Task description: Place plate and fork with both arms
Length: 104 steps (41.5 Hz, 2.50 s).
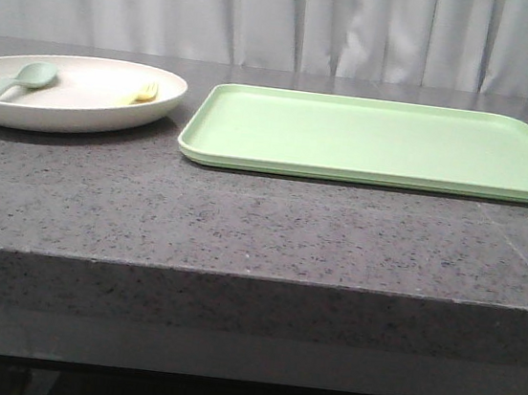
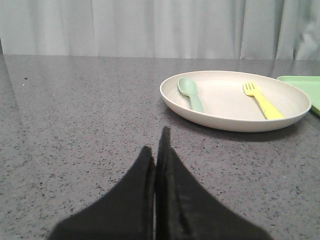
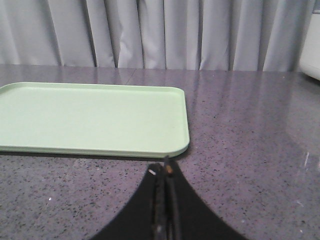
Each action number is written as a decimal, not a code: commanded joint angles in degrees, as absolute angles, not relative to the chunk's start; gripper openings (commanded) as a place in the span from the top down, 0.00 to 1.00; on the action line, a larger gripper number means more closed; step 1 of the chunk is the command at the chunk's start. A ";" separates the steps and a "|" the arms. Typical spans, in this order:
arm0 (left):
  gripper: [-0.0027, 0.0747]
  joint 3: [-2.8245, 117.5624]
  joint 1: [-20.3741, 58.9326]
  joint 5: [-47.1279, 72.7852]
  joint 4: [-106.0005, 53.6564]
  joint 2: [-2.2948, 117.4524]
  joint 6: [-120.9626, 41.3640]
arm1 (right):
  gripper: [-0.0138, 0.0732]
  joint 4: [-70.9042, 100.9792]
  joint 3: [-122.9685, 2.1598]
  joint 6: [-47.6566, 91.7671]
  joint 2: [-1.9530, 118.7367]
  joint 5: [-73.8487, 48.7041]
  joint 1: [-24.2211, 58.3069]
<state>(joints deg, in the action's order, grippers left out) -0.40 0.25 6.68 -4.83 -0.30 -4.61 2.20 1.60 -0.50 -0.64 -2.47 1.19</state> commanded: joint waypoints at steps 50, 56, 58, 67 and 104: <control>0.99 0.24 0.32 -2.69 -5.43 -1.48 -4.25 | 0.92 1.44 -0.15 -0.57 -1.69 3.49 0.79; 0.99 6.58 0.32 -2.13 -5.43 -1.48 -4.25 | 0.92 1.44 -5.85 -0.62 -1.69 0.84 0.79; 0.99 9.50 0.32 -1.65 -5.43 -1.35 -4.25 | 0.92 1.44 -8.59 -0.62 -1.69 -1.16 0.79; 0.99 26.96 0.32 12.03 -5.43 4.41 -4.25 | 0.92 1.44 -22.69 -0.62 2.59 -11.96 0.79; 0.99 42.90 0.32 25.93 -5.43 22.97 -4.25 | 0.92 1.44 -37.92 -0.62 27.30 -23.86 0.79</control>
<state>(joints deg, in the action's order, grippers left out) 41.47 0.25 30.30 -4.83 21.93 -4.61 2.07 -35.81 -0.50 26.62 -28.22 1.19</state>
